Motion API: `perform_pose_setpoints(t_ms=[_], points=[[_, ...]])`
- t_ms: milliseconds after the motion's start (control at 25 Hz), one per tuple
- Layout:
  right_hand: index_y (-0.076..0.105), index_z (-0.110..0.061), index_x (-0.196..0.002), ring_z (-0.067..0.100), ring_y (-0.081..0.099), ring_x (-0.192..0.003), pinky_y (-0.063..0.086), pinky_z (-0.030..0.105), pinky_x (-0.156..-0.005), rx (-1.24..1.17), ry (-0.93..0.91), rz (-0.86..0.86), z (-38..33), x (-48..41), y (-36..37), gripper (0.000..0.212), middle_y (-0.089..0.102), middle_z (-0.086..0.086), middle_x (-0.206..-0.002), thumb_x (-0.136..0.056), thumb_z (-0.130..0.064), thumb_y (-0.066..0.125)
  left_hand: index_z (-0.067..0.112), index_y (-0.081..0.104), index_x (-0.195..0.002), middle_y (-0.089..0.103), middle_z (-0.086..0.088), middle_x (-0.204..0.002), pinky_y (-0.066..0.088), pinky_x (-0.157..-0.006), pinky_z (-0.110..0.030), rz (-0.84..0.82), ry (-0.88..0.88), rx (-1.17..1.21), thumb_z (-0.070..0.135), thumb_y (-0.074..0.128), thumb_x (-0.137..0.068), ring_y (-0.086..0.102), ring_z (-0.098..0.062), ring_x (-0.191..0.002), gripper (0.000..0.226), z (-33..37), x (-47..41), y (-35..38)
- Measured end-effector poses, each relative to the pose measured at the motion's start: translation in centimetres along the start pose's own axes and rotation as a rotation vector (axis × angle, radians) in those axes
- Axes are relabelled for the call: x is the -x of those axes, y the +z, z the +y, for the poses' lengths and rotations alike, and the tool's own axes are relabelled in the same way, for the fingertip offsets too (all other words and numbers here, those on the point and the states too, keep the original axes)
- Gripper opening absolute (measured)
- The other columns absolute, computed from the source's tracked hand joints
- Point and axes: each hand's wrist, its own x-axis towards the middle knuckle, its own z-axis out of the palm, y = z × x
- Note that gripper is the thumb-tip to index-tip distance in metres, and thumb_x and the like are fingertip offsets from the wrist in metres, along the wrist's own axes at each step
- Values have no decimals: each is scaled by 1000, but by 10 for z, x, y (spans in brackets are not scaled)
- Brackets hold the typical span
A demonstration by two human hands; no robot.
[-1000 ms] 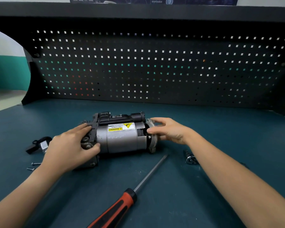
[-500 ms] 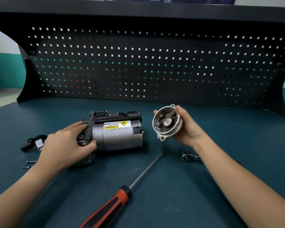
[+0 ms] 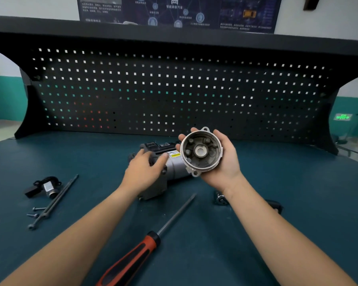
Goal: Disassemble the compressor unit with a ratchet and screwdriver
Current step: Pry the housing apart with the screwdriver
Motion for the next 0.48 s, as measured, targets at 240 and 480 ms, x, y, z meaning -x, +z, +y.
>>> perform_pose_setpoints(t_ms=[240, 480], points=[[74, -7, -78, 22, 66, -87, 47, 37, -88, 85, -19, 19, 14, 14, 26, 52, 70, 12, -94, -91, -38, 35, 26, 73, -83, 70, 12, -98, 47, -81, -19, -85, 83, 598, 31, 38, -100, 63, -7, -98, 39, 24, 44, -23], [67, -13, -96, 16, 62, -95, 46, 28, -88, 462, 82, 146, 88, 26, 52, 36, 70, 4, -97, -96, -37, 40, 6, 64, -91, 70, -6, -73, 53, -48, -22, -274, -287, 964, 19, 45, -97, 66, -16, -59, 24, -20, 94, -71]])
